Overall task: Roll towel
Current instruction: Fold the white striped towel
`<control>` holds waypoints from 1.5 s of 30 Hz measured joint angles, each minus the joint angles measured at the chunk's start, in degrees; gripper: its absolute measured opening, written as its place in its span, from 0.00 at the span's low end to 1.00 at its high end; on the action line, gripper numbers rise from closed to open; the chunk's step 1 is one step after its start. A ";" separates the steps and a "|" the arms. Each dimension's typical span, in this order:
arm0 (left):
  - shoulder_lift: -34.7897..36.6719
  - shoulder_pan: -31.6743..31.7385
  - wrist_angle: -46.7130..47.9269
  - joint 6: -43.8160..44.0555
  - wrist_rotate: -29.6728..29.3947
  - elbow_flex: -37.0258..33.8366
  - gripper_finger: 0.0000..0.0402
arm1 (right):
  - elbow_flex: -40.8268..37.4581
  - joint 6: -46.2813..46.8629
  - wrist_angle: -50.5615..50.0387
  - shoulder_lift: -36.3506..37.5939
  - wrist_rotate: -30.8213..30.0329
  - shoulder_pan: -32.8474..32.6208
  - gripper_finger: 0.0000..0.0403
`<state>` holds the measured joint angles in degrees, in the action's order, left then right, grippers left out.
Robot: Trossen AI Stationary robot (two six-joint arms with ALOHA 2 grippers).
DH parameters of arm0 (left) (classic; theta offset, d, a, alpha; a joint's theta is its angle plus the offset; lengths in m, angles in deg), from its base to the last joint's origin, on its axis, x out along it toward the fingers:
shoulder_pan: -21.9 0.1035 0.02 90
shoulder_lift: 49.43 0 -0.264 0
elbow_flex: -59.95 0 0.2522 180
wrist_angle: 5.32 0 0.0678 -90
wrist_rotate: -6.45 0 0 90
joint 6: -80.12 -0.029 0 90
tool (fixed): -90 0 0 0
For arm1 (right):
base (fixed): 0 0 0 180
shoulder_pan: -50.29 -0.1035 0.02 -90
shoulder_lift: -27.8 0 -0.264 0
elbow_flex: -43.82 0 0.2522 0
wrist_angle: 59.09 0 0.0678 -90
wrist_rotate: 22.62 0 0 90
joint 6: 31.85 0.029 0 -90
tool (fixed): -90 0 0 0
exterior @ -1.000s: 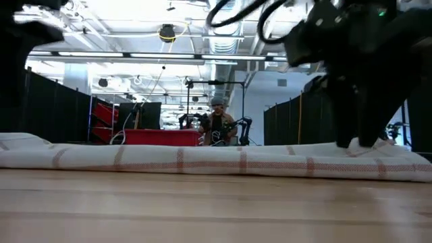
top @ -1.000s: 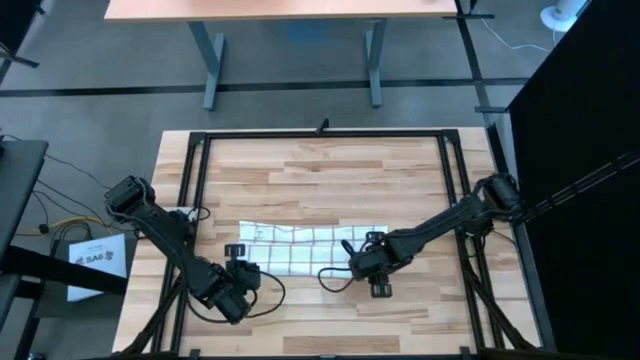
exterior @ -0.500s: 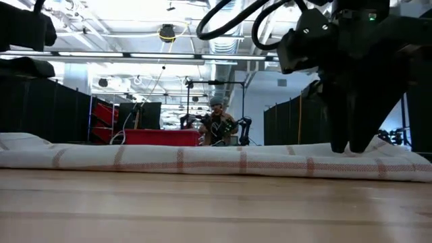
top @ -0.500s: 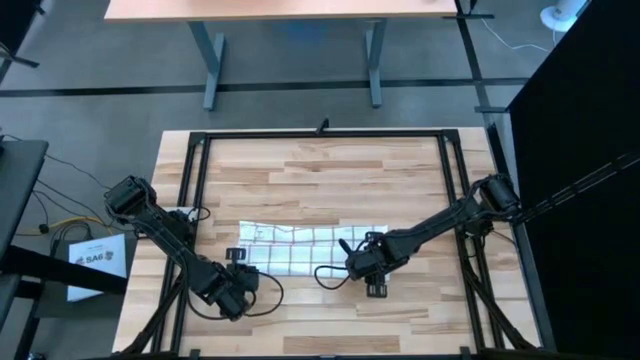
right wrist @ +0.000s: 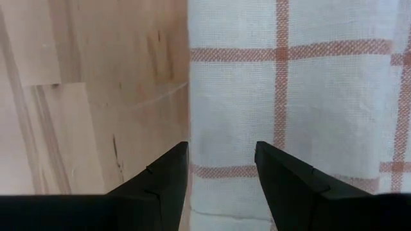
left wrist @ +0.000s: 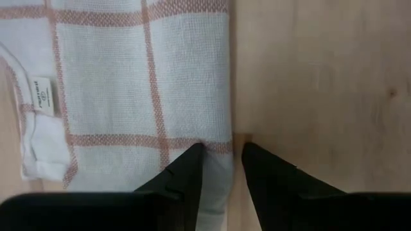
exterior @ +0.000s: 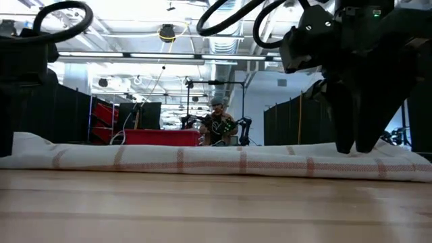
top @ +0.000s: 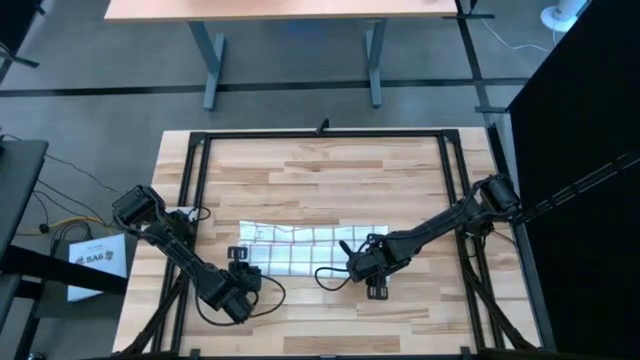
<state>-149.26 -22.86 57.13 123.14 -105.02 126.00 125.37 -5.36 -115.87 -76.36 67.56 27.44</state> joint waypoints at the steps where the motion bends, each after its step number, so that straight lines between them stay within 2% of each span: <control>1: 0.00 0.00 -0.12 0.14 -0.33 0.01 0.25 | 0.00 0.06 -0.03 0.02 0.03 -0.04 0.42; 11: -0.13 0.00 -0.35 0.66 -1.38 0.06 0.25 | 3.85 1.60 -0.94 0.01 1.47 -0.43 0.42; 19: -0.23 0.06 -0.25 0.76 -1.57 -0.01 0.25 | 3.97 2.42 -2.17 -1.63 1.16 -1.10 0.42; 25: -0.24 0.09 -0.49 0.75 -1.77 -0.02 0.25 | 3.97 3.45 -0.90 -6.19 1.01 -1.42 0.42; 36: -0.28 0.09 -0.68 0.77 -2.14 -0.04 0.24 | 4.11 8.66 -3.22 -8.11 -3.82 -1.92 0.41; 38: -0.28 0.11 -0.86 0.13 -2.14 -0.07 0.20 | 4.09 8.67 -3.24 -8.18 -4.07 -1.96 0.40; 41: -0.35 0.13 -1.28 -0.61 -2.21 -0.07 0.07 | 3.87 8.68 -3.40 -8.39 -4.48 -1.96 0.32; 45: -0.37 0.14 -1.49 0.06 -3.07 -0.11 0.04 | 3.02 9.06 -3.07 -8.31 -4.66 -2.26 0.17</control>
<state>-149.63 -22.71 55.64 123.20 -108.09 125.90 128.39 3.69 -118.93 -84.67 62.90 25.18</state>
